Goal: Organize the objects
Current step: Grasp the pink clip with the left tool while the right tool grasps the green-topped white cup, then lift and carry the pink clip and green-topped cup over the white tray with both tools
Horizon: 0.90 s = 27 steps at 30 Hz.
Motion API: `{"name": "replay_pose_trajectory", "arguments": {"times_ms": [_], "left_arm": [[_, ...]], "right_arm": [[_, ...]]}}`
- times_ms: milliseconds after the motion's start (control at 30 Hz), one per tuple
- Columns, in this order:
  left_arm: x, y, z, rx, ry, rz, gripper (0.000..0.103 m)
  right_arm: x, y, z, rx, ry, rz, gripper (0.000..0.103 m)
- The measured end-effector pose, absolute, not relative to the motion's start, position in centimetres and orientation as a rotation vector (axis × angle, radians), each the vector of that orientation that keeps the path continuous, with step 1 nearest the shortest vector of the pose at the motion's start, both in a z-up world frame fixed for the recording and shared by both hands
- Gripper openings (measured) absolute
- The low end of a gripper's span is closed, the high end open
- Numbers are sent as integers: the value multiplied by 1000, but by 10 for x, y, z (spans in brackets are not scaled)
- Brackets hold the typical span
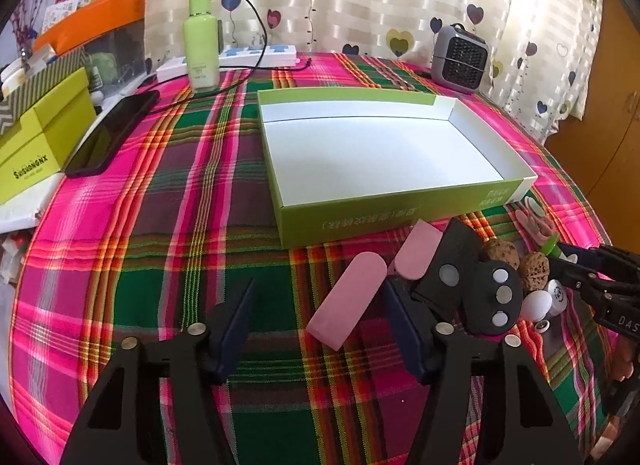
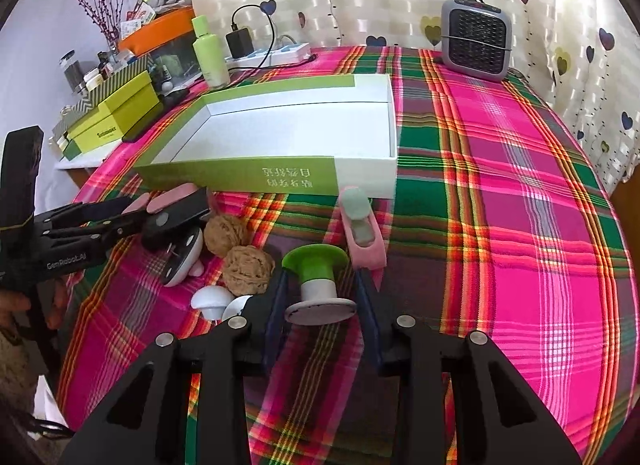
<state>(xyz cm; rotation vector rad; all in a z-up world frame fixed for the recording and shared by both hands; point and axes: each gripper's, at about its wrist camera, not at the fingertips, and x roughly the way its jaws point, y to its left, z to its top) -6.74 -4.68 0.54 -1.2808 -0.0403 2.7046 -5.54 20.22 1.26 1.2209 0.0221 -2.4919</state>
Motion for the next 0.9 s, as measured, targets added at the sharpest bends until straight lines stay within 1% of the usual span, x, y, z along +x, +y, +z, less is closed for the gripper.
{"name": "replay_pose_trajectory", "arguments": {"times_ms": [67,100,167,233,333,567,900], "left_arm": [[-67,-47,6,-1280,-45,2700,51],[-66,-47,6,-1280,-42,2697,49],[-66,-45,6,-1280,-25,2697,36],[-66,-45,6,-1282,-26,2694,31],[-66,-43,7,-1282,-33,2685,29],[-64,-41,7,-1281,-41,2688,16],[-61,-39,8,-1277,-50,2680,16]], "right_arm": [[-55,202,13,1222,18,-2489,35],[-55,202,13,1222,15,-2488,35],[-55,202,12,1223,7,-2489,35],[-55,202,12,1223,-1,-2488,35],[-55,201,12,1222,-8,-2485,35],[-54,200,12,1220,-18,-2487,35],[-51,201,17,1193,-45,-2483,35]]}}
